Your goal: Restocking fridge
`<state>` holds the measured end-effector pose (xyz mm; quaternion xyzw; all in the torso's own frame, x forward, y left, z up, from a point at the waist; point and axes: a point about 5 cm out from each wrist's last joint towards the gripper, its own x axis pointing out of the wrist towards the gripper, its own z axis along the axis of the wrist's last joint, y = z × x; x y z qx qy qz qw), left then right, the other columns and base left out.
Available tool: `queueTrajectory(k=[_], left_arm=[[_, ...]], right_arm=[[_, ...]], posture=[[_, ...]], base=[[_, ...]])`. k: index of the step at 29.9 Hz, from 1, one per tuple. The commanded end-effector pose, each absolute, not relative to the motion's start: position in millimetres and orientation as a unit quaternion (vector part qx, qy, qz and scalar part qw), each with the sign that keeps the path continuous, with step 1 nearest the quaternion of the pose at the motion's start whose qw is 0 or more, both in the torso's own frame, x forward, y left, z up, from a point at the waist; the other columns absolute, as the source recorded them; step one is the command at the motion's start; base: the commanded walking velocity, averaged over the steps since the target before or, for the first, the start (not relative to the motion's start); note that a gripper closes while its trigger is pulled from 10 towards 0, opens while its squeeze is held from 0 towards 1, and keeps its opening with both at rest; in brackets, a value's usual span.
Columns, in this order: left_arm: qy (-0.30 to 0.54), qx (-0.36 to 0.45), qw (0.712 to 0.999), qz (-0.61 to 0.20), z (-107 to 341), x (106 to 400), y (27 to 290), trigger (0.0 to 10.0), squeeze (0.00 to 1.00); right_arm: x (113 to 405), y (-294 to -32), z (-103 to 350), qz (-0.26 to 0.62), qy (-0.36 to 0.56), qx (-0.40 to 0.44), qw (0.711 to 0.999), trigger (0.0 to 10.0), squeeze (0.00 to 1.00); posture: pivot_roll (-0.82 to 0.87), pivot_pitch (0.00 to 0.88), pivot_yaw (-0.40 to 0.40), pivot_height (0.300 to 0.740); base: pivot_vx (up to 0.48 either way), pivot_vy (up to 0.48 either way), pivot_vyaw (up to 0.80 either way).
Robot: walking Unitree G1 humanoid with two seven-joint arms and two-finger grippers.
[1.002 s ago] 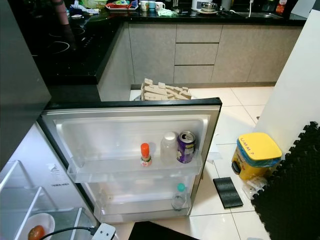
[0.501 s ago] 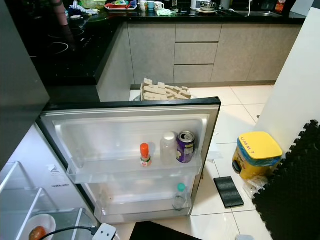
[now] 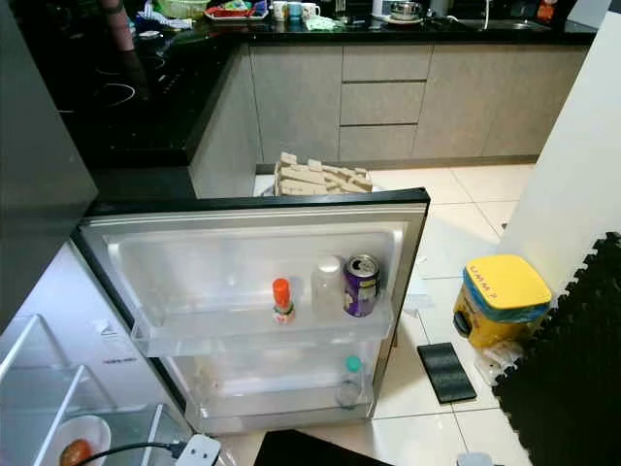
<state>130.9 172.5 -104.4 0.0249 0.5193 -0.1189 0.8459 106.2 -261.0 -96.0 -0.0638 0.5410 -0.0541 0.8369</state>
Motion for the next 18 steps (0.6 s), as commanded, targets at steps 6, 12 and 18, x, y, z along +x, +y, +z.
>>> queueTrajectory(k=[6,12,18], left_arm=[[0.521,-0.022,0.849,-0.084,-104,130,179,10.0,0.00],[0.523,-0.031,0.849,-0.072,-105,129,181,10.0,0.00],[0.535,-0.035,0.841,-0.077,-107,120,181,10.0,0.00]], right_arm=[[112,-257,-96,-0.061,0.543,-0.061,0.835,10.0,0.00],[111,-252,-98,-0.052,0.545,-0.059,0.835,10.0,0.00],[106,-245,-101,-0.037,0.553,-0.061,0.830,10.0,0.00]], posture=[[0.03,0.000,-0.019,0.740],[0.03,0.000,-0.011,0.740],[0.03,0.000,-0.009,0.740]], base=[[0.000,0.000,0.00],[0.000,0.000,0.00],[0.000,0.000,0.00]])
